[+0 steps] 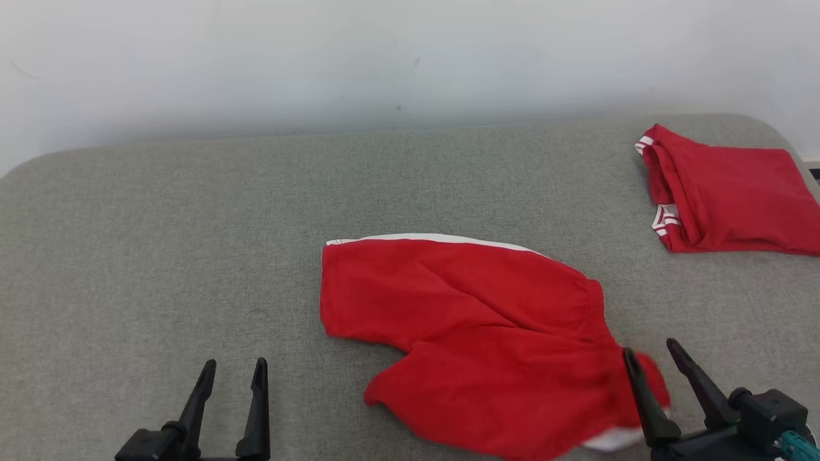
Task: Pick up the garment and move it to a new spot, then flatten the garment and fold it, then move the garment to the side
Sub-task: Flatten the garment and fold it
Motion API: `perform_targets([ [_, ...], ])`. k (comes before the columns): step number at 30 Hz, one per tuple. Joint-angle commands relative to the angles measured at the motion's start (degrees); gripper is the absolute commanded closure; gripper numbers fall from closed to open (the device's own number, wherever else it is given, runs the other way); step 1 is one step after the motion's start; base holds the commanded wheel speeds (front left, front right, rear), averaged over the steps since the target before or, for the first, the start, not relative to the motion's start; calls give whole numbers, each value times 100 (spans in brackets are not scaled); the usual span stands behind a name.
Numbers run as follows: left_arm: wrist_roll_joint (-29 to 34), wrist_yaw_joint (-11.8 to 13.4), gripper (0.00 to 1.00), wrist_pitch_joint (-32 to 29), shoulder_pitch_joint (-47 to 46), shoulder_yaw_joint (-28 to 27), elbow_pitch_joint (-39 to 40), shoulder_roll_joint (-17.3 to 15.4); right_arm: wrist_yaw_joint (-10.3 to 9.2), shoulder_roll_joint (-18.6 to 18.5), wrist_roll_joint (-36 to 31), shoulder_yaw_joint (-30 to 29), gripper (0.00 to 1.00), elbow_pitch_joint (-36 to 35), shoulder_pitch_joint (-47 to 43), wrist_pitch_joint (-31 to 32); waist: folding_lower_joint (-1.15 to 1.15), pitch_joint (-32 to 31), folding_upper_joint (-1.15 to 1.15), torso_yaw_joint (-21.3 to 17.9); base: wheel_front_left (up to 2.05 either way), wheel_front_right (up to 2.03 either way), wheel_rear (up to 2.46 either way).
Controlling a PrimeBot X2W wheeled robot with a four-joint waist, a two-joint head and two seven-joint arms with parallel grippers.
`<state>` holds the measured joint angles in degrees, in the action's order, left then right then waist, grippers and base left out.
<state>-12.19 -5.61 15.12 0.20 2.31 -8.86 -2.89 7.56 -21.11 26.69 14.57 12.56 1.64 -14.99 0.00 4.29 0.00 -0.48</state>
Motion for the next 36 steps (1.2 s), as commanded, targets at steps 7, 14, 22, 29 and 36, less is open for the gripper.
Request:
perform_targets([
  [7,47,-27,0,0,125,-57,15,-1,-15,455,-518,-451,0,-876,-276,-20,0,-128,0,16,0,0,0],
  [14,96,-65,0,0,131,141,-78,1,-15,804,-853,-444,0,-1069,-402,-14,0,-123,0,-15,0,0,0],
  [22,324,-181,0,0,-254,1103,-728,-2,-15,873,-927,-293,0,-993,-194,-14,0,27,0,-129,0,0,0],
  [29,243,-182,0,0,-657,1713,-1439,-23,-15,886,-961,-174,0,-939,7,-14,0,202,0,-361,0,0,0],
  [36,28,-184,0,0,-1086,1832,-2016,-37,-15,888,-985,-243,0,-907,57,-13,0,361,0,-567,0,0,0],
])
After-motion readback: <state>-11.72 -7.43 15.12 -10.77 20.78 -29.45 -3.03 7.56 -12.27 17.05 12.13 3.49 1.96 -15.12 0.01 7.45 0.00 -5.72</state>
